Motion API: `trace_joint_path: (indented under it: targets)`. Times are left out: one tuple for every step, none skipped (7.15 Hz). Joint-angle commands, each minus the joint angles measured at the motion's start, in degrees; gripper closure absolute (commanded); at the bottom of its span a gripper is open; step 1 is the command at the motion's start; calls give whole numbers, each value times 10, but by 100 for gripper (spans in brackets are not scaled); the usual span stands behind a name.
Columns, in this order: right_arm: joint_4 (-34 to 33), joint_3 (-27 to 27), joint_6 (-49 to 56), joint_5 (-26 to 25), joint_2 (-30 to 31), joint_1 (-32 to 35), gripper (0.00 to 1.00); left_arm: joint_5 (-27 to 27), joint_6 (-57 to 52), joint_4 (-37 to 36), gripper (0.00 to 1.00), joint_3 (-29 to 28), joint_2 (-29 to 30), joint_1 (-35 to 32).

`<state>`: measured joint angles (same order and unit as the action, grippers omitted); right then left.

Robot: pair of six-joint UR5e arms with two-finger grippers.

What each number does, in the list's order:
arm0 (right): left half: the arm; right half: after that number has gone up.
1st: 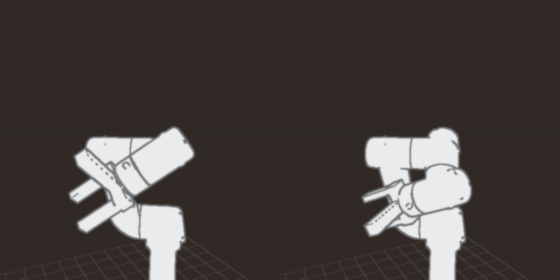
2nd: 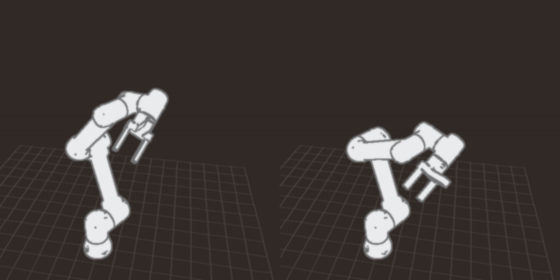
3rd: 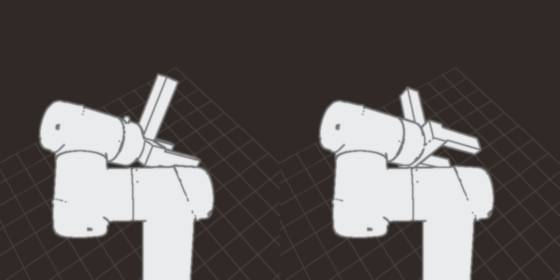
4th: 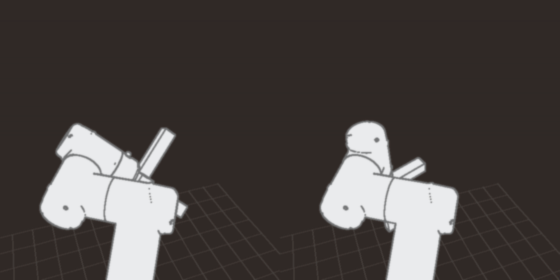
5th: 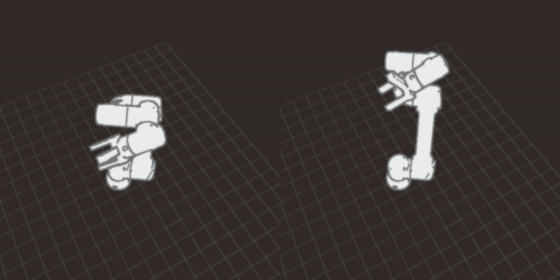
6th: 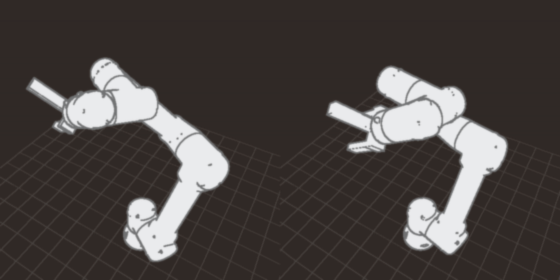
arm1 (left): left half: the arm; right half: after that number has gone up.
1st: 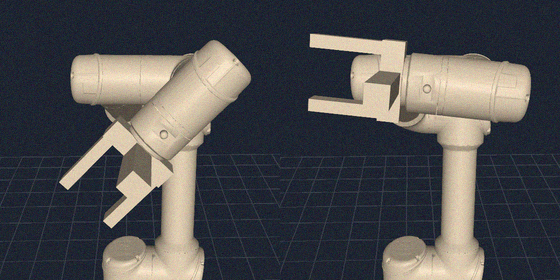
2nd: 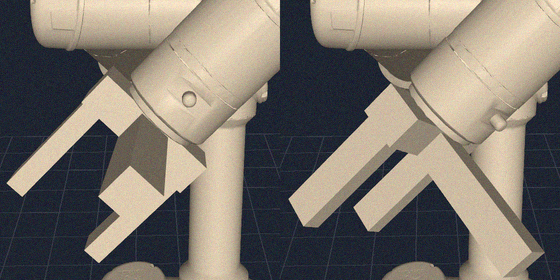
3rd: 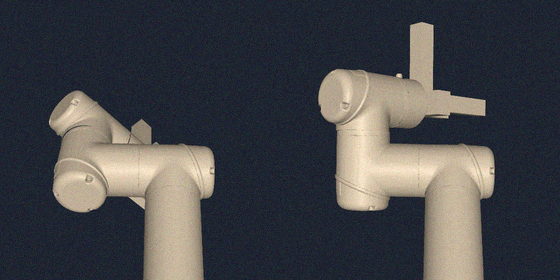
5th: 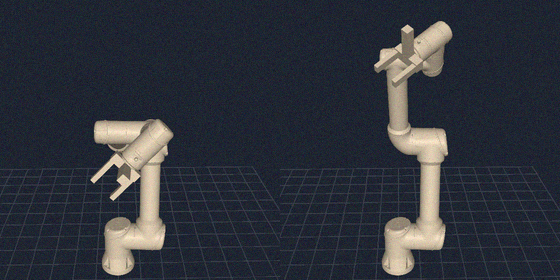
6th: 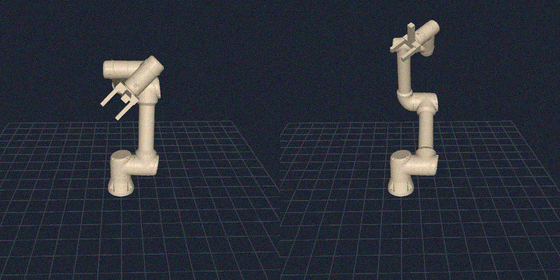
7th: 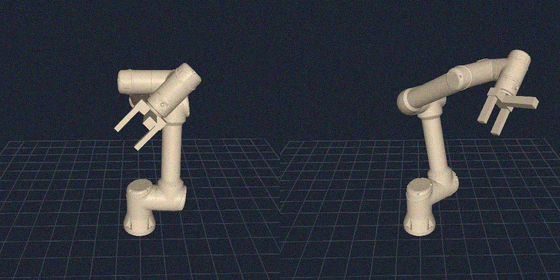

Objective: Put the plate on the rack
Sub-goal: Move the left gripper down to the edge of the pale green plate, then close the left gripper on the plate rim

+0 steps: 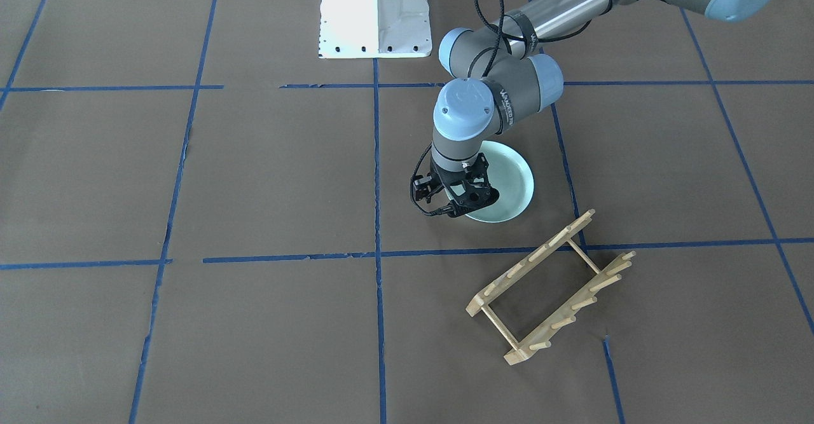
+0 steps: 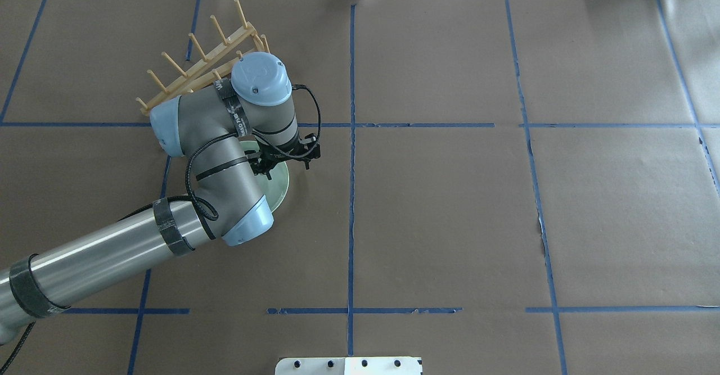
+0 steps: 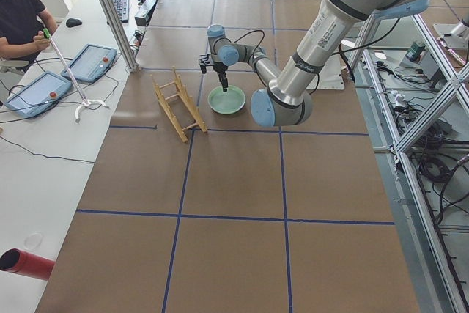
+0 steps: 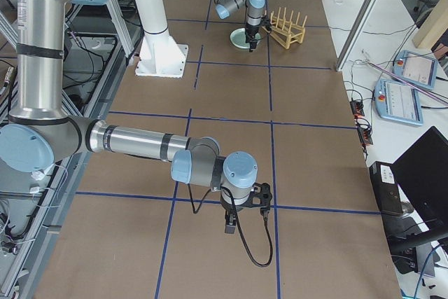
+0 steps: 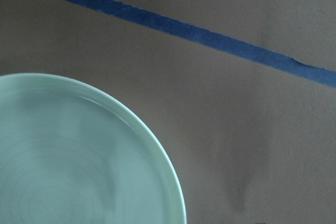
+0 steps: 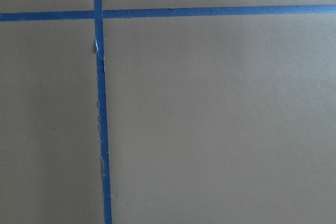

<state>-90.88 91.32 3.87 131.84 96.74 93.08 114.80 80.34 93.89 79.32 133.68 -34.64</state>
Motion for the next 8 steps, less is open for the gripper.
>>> trace_joint_path:
  targets:
    - [0,0,0,0,0,0,0,-5,-2,2,66,0,-2,2]
    - [0,0,0,0,0,0,0,-4,-4,1,100,3,-2,0]
    - [0,0,0,0,0,0,0,-4,-4,1,100,3,-2,0]
    - [0,0,0,0,0,0,0,-4,-3,1,100,3,-2,-1]
    - [0,0,0,0,0,0,0,-4,0,1,100,3,-3,-1]
    - [0,0,0,0,0,0,0,-2,1,0,100,3,-2,-2]
    - [0,0,0,0,0,0,0,1,4,-5,100,24,-2,-12]
    - [0,0,0,0,0,0,0,6,9,-31,100,83,-3,-36]
